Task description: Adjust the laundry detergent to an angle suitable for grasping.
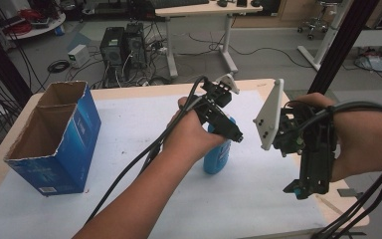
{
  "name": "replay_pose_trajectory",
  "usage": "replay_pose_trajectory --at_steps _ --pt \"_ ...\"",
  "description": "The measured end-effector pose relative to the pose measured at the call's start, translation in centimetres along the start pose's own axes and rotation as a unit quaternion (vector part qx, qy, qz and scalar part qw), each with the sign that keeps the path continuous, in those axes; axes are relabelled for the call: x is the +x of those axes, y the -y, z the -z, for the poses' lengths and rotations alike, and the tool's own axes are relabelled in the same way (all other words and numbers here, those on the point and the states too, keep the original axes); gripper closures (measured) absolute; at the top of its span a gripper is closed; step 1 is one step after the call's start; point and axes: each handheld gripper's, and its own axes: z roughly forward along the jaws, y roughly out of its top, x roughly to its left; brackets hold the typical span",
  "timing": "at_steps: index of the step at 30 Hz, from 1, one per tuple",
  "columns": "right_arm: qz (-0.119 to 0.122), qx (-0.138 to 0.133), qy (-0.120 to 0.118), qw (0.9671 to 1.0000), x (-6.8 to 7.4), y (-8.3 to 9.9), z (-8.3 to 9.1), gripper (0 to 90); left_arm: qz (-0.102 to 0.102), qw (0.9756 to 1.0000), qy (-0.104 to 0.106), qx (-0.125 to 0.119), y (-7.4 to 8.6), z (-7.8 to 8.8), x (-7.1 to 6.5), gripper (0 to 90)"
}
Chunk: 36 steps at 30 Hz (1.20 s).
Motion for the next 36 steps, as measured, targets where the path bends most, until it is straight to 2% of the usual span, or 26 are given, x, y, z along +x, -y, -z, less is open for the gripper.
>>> replay_pose_trajectory --at_steps 9,18,22,27,29,36 --pt "0.003 -0.001 0.000 1.0000 -0.1 -0.2 0.0 2.9 0.003 0.9998 -0.007 0.018 -0.7 -1.6 -0.2 1.7" --pt "-0.002 0.000 -0.001 1.0000 0.0 0.1 0.0 2.9 0.010 0.9990 -0.026 0.035 -0.8 -2.9 0.1 1.7" --pt "-0.003 0.000 -0.001 1.0000 0.0 0.2 0.1 2.9 0.019 0.9988 -0.030 0.033 -0.9 -3.0 0.0 1.7" --pt "-0.001 -0.002 0.000 1.0000 0.0 0.2 0.1 2.9 0.020 0.9985 -0.036 0.038 -0.8 -2.9 -0.1 2.7" --pt "-0.001 -0.002 0.000 1.0000 0.0 0.2 0.1 2.9 0.017 0.9987 -0.035 0.033 -0.9 -2.8 -0.2 7.6" --pt "-0.001 -0.003 0.001 1.0000 0.0 0.1 0.0 2.9 0.018 0.9987 -0.031 0.036 -0.8 -2.7 -0.2 10.8"
